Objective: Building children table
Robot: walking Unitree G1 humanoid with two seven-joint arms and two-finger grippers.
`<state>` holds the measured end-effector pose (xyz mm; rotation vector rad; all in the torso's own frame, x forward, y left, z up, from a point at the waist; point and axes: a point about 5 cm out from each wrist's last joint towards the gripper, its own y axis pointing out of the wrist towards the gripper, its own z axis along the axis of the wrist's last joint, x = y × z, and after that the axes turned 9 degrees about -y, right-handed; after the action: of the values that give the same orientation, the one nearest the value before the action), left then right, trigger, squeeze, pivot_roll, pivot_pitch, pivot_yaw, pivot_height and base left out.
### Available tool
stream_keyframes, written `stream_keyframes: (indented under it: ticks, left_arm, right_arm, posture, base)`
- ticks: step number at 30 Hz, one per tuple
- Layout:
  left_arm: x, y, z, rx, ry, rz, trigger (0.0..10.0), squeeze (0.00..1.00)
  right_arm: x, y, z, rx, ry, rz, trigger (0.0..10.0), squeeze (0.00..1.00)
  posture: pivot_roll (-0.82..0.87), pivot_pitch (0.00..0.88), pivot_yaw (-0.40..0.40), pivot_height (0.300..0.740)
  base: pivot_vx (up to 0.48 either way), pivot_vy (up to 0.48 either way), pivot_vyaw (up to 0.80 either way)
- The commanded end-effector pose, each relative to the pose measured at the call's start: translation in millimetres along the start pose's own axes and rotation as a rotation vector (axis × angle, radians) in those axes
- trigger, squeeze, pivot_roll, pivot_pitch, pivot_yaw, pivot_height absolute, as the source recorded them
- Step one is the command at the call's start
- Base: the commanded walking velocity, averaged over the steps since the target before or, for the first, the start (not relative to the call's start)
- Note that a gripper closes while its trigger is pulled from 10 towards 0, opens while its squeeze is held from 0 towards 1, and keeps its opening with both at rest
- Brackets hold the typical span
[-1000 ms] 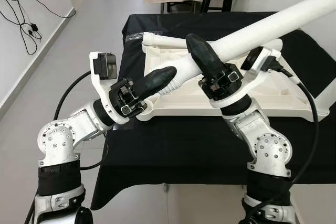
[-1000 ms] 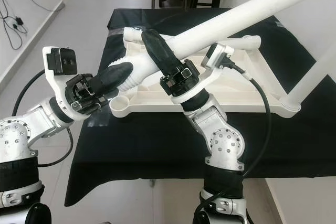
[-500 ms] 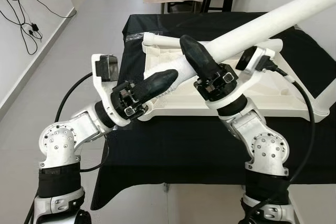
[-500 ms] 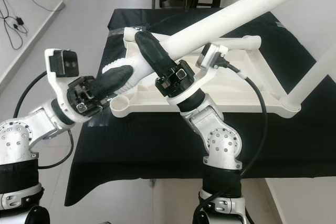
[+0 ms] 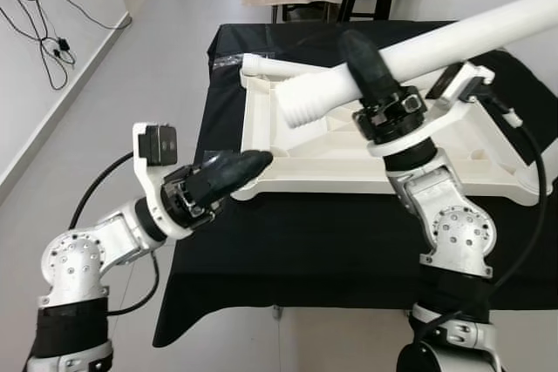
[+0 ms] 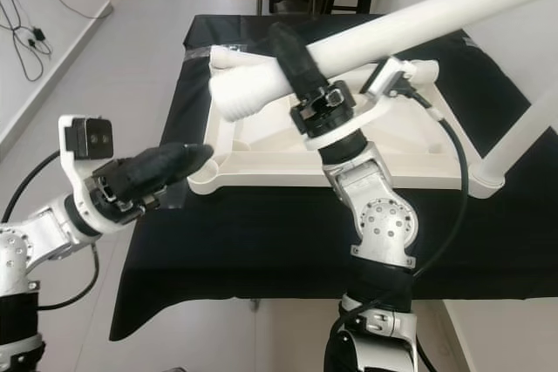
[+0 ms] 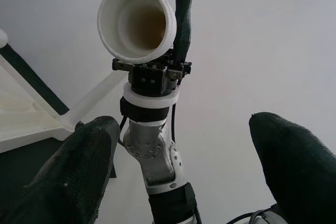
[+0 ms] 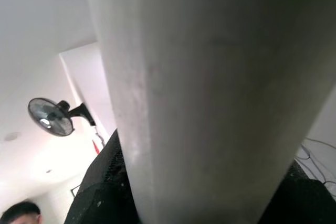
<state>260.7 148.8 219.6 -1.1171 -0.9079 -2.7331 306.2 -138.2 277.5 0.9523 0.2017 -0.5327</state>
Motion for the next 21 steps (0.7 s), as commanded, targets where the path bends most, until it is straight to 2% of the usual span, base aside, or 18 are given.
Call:
stream_keyframes:
  ticks: [1, 6, 7, 9, 10, 11, 12, 13, 14, 16, 17, 18, 20, 21]
  left_arm:
    - [-4.4, -13.0, -1, 0.014, -0.006, 0.054, 10.0, 1.0]
    - [-7.4, -23.7, 0, 0.044, 0.01, 0.12, 10.0, 1.0]
    - [-11.1, -26.2, 2, 0.063, 0.035, 0.169, 10.0, 1.0]
    - [-11.1, -26.2, 2, 0.063, 0.035, 0.169, 10.0, 1.0]
    - [-15.4, -28.0, 5, 0.082, 0.057, 0.222, 10.0, 1.0]
    - [-22.3, -29.9, 10, 0.122, 0.095, 0.303, 10.0, 1.0]
    - [-30.2, -31.8, 18, 0.177, 0.135, 0.399, 10.0, 0.0]
    - [-30.2, -31.8, 18, 0.177, 0.135, 0.399, 10.0, 0.0]
    - [-35.1, -33.0, 25, 0.232, 0.169, 0.467, 10.0, 0.0]
    - [-35.1, -33.0, 25, 0.232, 0.169, 0.467, 10.0, 0.0]
    - [-38.6, -33.3, 30, 0.263, 0.223, 0.533, 10.0, 0.0]
    - [-38.6, -33.3, 30, 0.263, 0.223, 0.533, 10.0, 0.0]
    - [-43.6, -32.3, 33, 0.289, 0.327, 0.649, 10.0, 0.0]
    - [-43.6, -32.3, 33, 0.289, 0.327, 0.649, 10.0, 0.0]
  right_arm:
    - [5.3, 4.6, 9, 0.034, -0.038, -0.044, 0.0, 0.0]
    - [16.4, 3.9, 13, 0.056, -0.06, -0.119, 0.0, 0.0]
    - [18.8, 3.3, 11, 0.048, -0.071, -0.138, 2.3, 0.0]
    - [18.8, 3.3, 11, 0.048, -0.071, -0.138, 2.3, 0.0]
    - [20.7, 2.8, 10, 0.032, -0.091, -0.155, 4.7, 0.0]
    - [22.8, 2.2, 6, 0.009, -0.119, -0.169, 10.0, 0.0]
    - [24.9, 2.0, 3, -0.016, -0.161, -0.188, 10.0, 0.0]
    - [24.9, 2.0, 3, -0.016, -0.161, -0.188, 10.0, 0.0]
    - [29.6, 1.2, 0, -0.044, -0.212, -0.233, 10.0, 0.0]
    - [29.6, 1.2, 0, -0.044, -0.212, -0.233, 10.0, 0.0]
    - [36.4, -0.6, -3, -0.07, -0.27, -0.293, 10.0, 0.0]
    - [36.4, -0.6, -3, -0.07, -0.27, -0.293, 10.0, 0.0]
    - [49.9, -5.9, -10, -0.129, -0.386, -0.418, 10.0, 0.0]
    - [49.9, -5.9, -10, -0.129, -0.386, -0.418, 10.0, 0.0]
  posture:
    - [-0.02, 0.083, -0.011, 0.74]
    - [-0.02, 0.083, -0.012, 0.74]
    - [-0.02, 0.084, -0.013, 0.74]
    - [-0.02, 0.084, -0.013, 0.74]
    - [-0.02, 0.084, -0.013, 0.74]
    - [-0.02, 0.084, -0.013, 0.74]
    - [-0.02, 0.084, -0.013, 0.74]
    - [-0.02, 0.084, -0.013, 0.74]
    - [-0.02, 0.079, -0.013, 0.74]
    - [-0.02, 0.079, -0.013, 0.74]
    - [-0.02, 0.079, -0.014, 0.74]
    - [-0.02, 0.079, -0.014, 0.74]
    - [-0.02, 0.078, -0.014, 0.74]
    - [-0.02, 0.078, -0.014, 0.74]
  base:
    - [0.0, 0.0, 0.0]
    - [0.0, 0.0, 0.0]
    - [0.0, 0.0, 0.0]
    - [0.0, 0.0, 0.0]
    - [0.0, 0.0, 0.0]
    - [0.0, 0.0, 0.0]
    - [0.0, 0.0, 0.0]
    - [0.0, 0.0, 0.0]
    - [0.0, 0.0, 0.0]
    - [0.0, 0.0, 0.0]
    - [0.0, 0.0, 0.0]
    - [0.0, 0.0, 0.0]
    - [0.0, 0.0, 0.0]
    - [0.0, 0.0, 0.0]
